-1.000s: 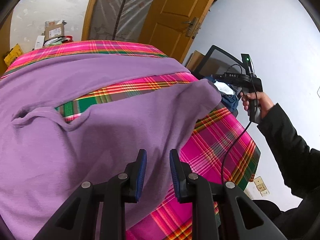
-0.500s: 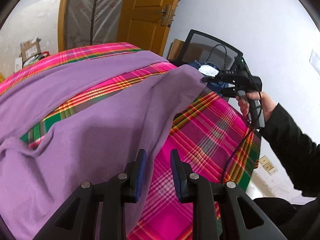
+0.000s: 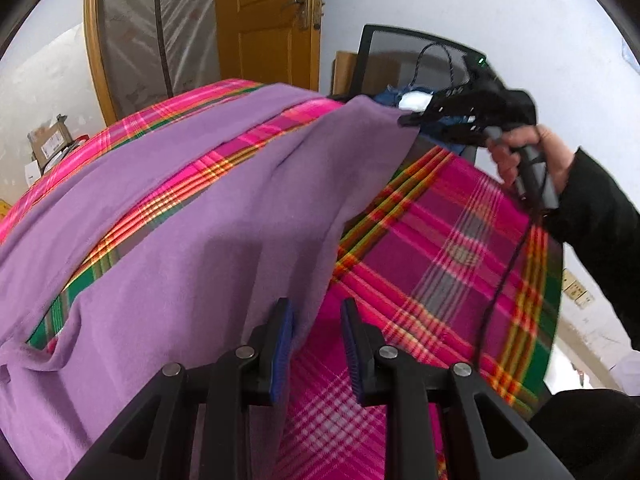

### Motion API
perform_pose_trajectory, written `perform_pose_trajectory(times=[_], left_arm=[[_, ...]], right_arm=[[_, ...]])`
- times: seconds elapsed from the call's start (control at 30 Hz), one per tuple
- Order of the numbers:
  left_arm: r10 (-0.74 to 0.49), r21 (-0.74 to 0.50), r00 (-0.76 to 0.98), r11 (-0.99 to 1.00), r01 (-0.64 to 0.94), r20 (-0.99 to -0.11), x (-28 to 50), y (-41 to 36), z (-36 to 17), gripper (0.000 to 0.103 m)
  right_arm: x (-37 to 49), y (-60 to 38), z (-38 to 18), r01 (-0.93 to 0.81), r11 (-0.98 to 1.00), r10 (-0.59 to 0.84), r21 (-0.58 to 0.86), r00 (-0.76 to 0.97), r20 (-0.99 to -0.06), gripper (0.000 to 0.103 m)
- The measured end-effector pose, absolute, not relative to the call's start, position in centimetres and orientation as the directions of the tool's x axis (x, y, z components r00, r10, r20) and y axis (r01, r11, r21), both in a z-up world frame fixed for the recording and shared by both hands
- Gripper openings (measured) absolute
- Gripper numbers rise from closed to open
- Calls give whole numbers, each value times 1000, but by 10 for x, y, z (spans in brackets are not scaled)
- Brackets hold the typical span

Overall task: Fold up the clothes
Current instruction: 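Grasp the folded sweatshirt edge with the right gripper and pull it taut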

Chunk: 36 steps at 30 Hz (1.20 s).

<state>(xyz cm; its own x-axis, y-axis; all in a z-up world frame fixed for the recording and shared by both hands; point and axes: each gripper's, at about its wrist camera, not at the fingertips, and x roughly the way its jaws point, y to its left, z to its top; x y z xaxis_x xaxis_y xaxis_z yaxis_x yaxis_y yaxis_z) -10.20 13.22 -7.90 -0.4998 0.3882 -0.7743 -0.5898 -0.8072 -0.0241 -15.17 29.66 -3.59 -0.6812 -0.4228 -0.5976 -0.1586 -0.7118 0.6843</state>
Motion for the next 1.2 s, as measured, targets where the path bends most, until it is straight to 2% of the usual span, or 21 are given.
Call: perform_pose_trajectory(times=[0.07,0.1,0.13,0.33,0.57,0.87,1.1,1.2], left_arm=[[379,-4,-513,-807,-591,-770,-103,135,-80,20],[372,9,-521,-808,-589,-768,-103,136,-81,8],[364,18,-527,-810,-586,-768,-104,137,-81,3],[474,-97,-487,-782,-615,-733,-96,129,-65,2],[571,-142,-444,-709,-691,-690,-69,132,-42,2],[580,-178,-355,-668,-723,-733,-67,137,-56,2],[619,-218,-305,-625,-749,-724,-56,128,-55,2],[616,-225,-279,-613,-757,-737,-56,130,-61,2]], right_arm=[[-153,298,-35,-150,-715,-423,683,-685,-593,11],[-154,298,-34,-146,-717,-422,682,-688,-591,9],[-155,299,-33,-140,-714,-427,686,-689,-585,8],[-151,301,-20,-114,-711,-428,694,-713,-555,6],[-118,320,6,-115,-711,-391,694,-755,-527,5],[-68,337,-6,-205,-693,-353,691,-740,-573,5],[-26,341,-17,-256,-661,-328,705,-747,-579,5],[-19,343,-26,-295,-664,-306,687,-731,-610,5]])
